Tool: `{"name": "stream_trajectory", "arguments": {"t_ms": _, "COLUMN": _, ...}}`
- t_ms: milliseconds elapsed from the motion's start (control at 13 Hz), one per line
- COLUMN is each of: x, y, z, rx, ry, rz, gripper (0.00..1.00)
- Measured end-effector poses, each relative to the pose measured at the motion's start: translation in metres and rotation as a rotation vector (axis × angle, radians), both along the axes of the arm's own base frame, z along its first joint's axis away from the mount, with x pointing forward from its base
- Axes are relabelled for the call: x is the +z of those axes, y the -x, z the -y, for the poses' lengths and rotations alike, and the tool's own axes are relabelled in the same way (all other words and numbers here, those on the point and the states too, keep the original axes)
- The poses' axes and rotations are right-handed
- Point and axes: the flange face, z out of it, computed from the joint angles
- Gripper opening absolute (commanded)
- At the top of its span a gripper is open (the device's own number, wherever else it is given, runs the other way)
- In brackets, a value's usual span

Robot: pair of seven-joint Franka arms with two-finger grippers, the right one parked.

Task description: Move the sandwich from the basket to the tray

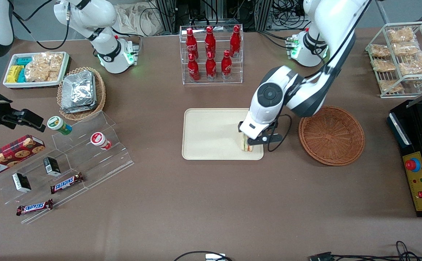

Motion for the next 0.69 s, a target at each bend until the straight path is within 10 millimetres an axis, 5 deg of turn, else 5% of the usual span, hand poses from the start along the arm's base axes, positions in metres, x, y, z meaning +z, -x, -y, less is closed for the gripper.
{"name": "stream_trajectory", "arguments": {"t_ms": 154, "x": 0.066, "y": -0.016, "z": -0.022, "rx": 0.042, "ry": -0.004, "rz": -0.005, "gripper": 1.00}}
{"name": "stream_trajectory", "arguments": {"t_ms": 385, "x": 0.161, "y": -0.060, "z": -0.091, "rx": 0.069, "ry": 0.049, "rz": -0.024, "gripper": 1.00}}
{"name": "stream_trajectory", "arguments": {"t_ms": 692, "x": 0.220, "y": -0.101, "z": -0.213, "rx": 0.073, "ry": 0.060, "rz": 0.025, "gripper": 1.00}}
